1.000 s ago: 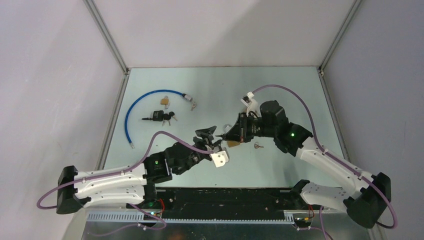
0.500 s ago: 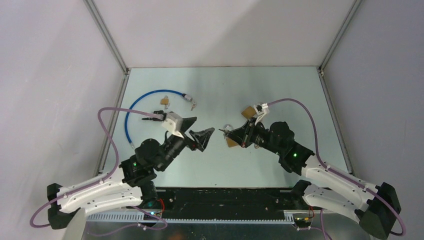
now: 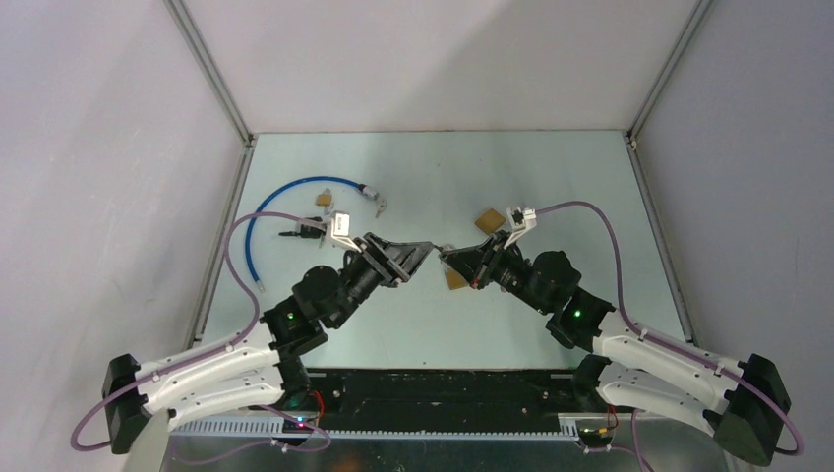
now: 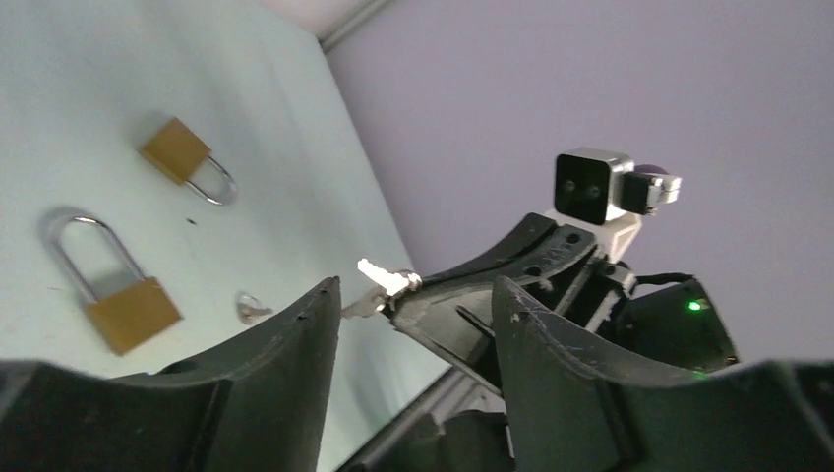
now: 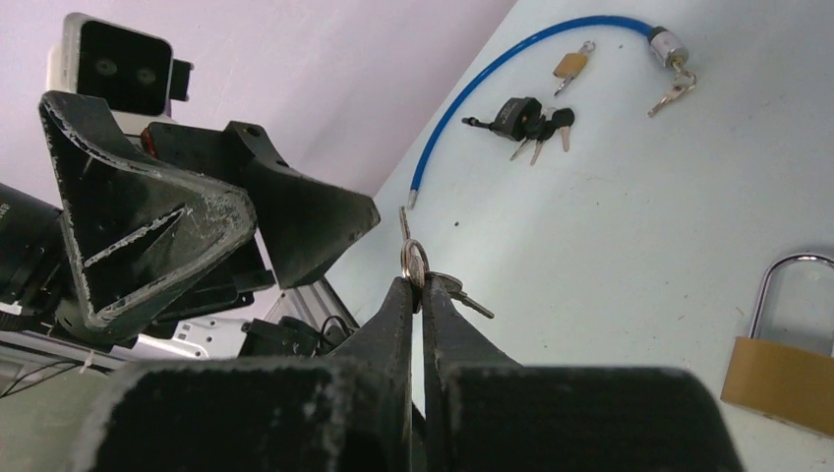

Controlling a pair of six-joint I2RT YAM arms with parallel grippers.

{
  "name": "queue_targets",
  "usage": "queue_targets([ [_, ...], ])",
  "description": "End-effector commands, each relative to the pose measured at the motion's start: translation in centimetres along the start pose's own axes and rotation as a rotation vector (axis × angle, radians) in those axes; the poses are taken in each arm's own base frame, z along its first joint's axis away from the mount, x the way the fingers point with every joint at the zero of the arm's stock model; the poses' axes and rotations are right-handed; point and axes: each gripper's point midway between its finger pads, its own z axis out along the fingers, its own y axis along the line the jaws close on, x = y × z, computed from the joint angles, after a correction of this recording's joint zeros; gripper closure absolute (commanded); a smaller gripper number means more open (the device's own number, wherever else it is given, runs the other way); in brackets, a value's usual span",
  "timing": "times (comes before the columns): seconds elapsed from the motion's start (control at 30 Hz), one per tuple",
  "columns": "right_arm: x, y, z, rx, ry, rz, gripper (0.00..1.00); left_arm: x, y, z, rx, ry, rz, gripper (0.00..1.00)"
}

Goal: Unlock with the key

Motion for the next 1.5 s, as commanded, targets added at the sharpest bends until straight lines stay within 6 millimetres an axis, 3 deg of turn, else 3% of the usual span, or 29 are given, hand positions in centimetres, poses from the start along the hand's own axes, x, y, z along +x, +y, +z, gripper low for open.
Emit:
queue_targets([
  [0.0,-2.4,1.0,0.0,-0.019,-0.107,-0.009,1.00,-0.5,-3.0,0.5,0.103,-0.007,-0.179,0.40],
  [0.3,-2.6,1.7,-0.2,-0.046,-0.111,-0.007,1.00,1.1,-3.0,1.6,0.107,0.038,-0.215,0.43],
  [0.6,-2.8,2.0,-0.4,-0.054,-0.118,-0.008,1.00,0.9,-2.7,1.6,0.101,0.025,-0.250,0.41],
  [0.87,-2.5,2.4,-0.3,-0.076,-0.113,-0.002,1.00,1.3,-3.5,2.1,0.126,0.050,-0.258,0.47],
  [1.2,-2.0,2.2,0.1,-0.062,-0.105,0.020,1.00,1.8,-4.5,2.4,0.165,0.080,-0.259,0.65],
  [1.47,-0.8,2.3,0.3,-0.080,-0.057,-0.010,1.00,1.4,-3.9,2.1,0.162,0.050,-0.218,0.99],
])
